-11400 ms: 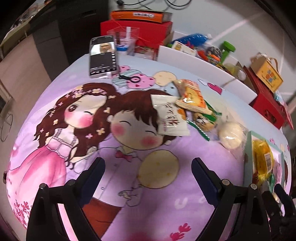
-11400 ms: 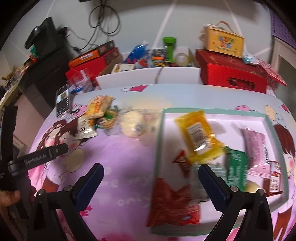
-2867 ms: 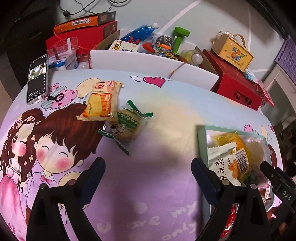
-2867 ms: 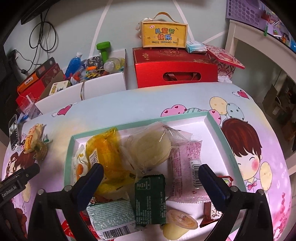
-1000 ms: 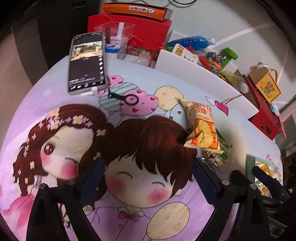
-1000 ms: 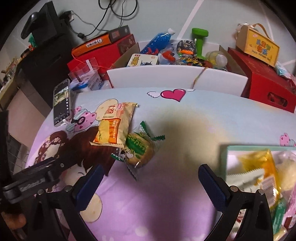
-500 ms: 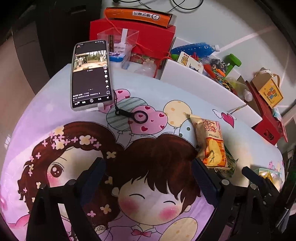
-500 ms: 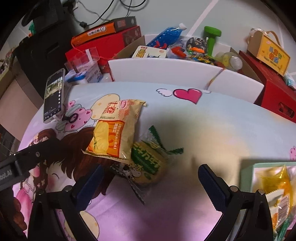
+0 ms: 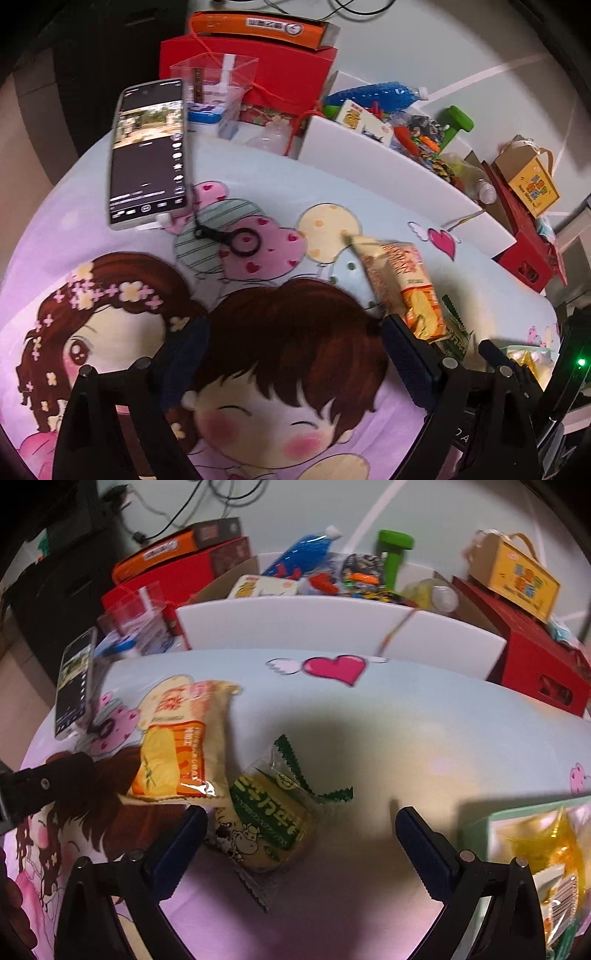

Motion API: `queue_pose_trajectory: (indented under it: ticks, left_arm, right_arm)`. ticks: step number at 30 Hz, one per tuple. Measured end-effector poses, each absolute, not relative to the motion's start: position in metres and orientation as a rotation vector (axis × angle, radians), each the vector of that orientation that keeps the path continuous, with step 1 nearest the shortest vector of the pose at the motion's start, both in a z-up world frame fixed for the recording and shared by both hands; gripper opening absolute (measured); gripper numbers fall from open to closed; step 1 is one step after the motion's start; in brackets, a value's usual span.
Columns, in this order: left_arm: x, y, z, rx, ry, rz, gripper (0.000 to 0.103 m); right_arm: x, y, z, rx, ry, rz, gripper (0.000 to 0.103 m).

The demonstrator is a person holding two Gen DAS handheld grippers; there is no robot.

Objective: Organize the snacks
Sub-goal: 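Grasp the yellow bread roll packet with the left tool while the right tool grasps the green-ribboned cake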

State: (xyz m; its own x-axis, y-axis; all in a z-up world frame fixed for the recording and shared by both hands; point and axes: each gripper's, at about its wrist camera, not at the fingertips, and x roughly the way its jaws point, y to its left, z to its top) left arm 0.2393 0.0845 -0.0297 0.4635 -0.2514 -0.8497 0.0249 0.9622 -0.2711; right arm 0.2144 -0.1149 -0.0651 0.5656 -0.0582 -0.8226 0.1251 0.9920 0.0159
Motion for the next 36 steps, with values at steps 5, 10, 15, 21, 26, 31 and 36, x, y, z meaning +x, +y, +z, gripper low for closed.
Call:
queue_pose_trajectory:
  ticks: [5, 10, 15, 21, 26, 31, 36]
  left_arm:
    - [0.250, 0.060, -0.021, -0.232, 1.069, -0.233, 0.094]
    - [0.266, 0.027, -0.023, -0.208, 1.092, -0.288, 0.094]
    - [0.278, 0.002, -0.035, -0.131, 1.133, -0.299, 0.094]
    - [0.285, -0.009, -0.049, -0.070, 1.169, -0.284, 0.093]
    - [0.283, -0.004, -0.053, -0.088, 1.164, -0.271, 0.072]
    - [0.280, -0.001, -0.051, -0.100, 1.144, -0.268, 0.046]
    - [0.272, 0.004, -0.048, -0.121, 1.128, -0.258, 0.041]
  right_arm:
    - [0.212, -0.127, -0.064, 0.081, 0.963, -0.126, 0.103]
    - [0.212, -0.130, -0.065, 0.094, 0.966, -0.114, 0.098]
    - [0.213, -0.130, -0.067, 0.108, 0.975, -0.092, 0.095]
    - [0.217, -0.128, -0.071, 0.097, 0.980, -0.088, 0.095]
    - [0.218, -0.126, -0.069, 0.090, 0.971, -0.080, 0.077]
    - [0.216, -0.127, -0.069, 0.100, 0.973, -0.067, 0.069]
    - [0.213, -0.127, -0.068, 0.119, 0.979, -0.061, 0.068]
